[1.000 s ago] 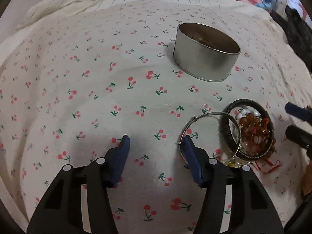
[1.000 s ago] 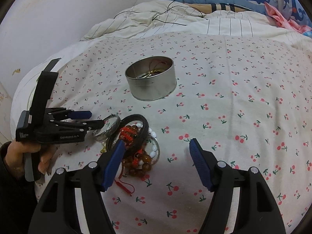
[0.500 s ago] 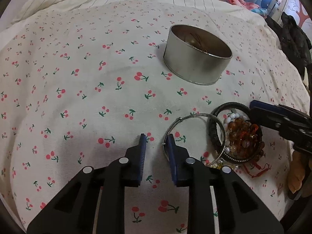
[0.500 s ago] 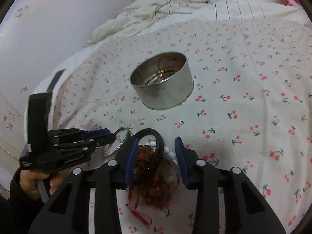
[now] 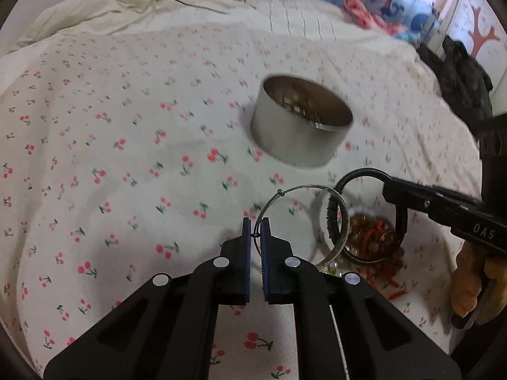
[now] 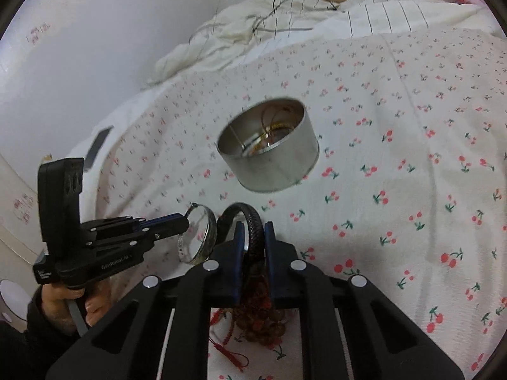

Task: Organize jewelry
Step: 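Lift the black bracelet and silver bangle off the tray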

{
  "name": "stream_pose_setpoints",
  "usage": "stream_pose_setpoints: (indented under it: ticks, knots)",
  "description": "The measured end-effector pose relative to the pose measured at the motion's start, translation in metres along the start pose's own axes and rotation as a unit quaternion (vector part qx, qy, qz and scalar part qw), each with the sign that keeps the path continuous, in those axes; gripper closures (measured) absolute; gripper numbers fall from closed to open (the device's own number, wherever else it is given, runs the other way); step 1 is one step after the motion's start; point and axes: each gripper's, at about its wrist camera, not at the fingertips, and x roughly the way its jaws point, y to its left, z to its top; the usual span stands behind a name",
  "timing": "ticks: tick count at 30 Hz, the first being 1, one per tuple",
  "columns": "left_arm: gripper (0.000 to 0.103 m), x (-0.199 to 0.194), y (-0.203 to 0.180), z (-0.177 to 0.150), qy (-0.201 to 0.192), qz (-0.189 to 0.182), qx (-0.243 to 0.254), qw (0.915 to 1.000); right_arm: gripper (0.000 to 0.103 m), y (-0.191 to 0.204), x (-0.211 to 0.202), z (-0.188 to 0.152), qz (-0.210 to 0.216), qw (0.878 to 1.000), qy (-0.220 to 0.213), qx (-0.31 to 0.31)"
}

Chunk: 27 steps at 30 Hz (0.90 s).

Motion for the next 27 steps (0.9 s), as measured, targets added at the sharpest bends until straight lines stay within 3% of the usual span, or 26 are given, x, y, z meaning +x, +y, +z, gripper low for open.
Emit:
stream_pose_setpoints:
  ticks: [3, 5, 6, 11, 13, 15, 19, 20, 21, 22, 24, 27]
  knots:
    - [0.098, -0.005, 0.005, 0.003, -0.011, 0.003, -0.011, 0.9999, 0.090, -0.005, -0.006, 0.002, 0.001, 1.000, -0.010, 0.011]
    - [0.097, -0.007, 0.018, 0.005, -0.010, -0.048, -0.050, 0.9975, 0.090, -0.008, -0.010, 0.003, 0.010, 1.000, -0.013, 0.019]
    - [0.097, -0.009, 0.021, 0.006, -0.011, -0.056, -0.058, 0.9967, 0.090, -0.009, -0.011, 0.003, 0.011, 1.000, -0.016, 0.022]
    - [0.097, -0.006, 0.015, 0.003, -0.007, -0.022, -0.036, 0.9991, 0.090, -0.025, -0.023, 0.010, 0.041, 0.996, -0.038, 0.062]
    - [0.098, 0.005, 0.016, 0.000, 0.020, 0.002, -0.030, 0.9994, 0.090, -0.030, -0.028, 0.011, 0.020, 0.997, -0.041, 0.066]
    - [0.098, 0.012, 0.017, -0.002, 0.041, 0.008, -0.030, 0.9987, 0.091, -0.035, -0.026, 0.011, -0.031, 0.997, -0.035, 0.064]
    - [0.095, 0.022, 0.011, -0.003, 0.059, 0.019, -0.018, 0.9979, 0.089, -0.042, -0.012, 0.007, -0.083, 0.994, 0.005, 0.066]
    - [0.093, 0.023, 0.011, -0.004, 0.059, 0.018, -0.018, 0.9979, 0.085, -0.043, -0.008, 0.005, -0.093, 0.994, 0.015, 0.062]
    - [0.087, 0.024, 0.011, -0.003, 0.059, 0.019, -0.018, 0.9979, 0.068, -0.044, -0.007, 0.004, -0.101, 0.993, 0.017, 0.060]
    - [0.080, 0.025, 0.011, -0.002, 0.057, 0.021, -0.020, 0.9980, 0.059, -0.043, -0.006, 0.002, -0.109, 0.992, 0.017, 0.054]
    - [0.049, 0.029, 0.009, 0.002, 0.053, 0.028, -0.019, 0.9981, 0.059, -0.037, -0.002, 0.001, -0.126, 0.991, 0.022, 0.031]
    - [0.047, 0.037, -0.002, 0.001, 0.051, 0.044, 0.001, 0.9977, 0.061, -0.036, 0.007, -0.003, -0.144, 0.989, 0.026, 0.015]
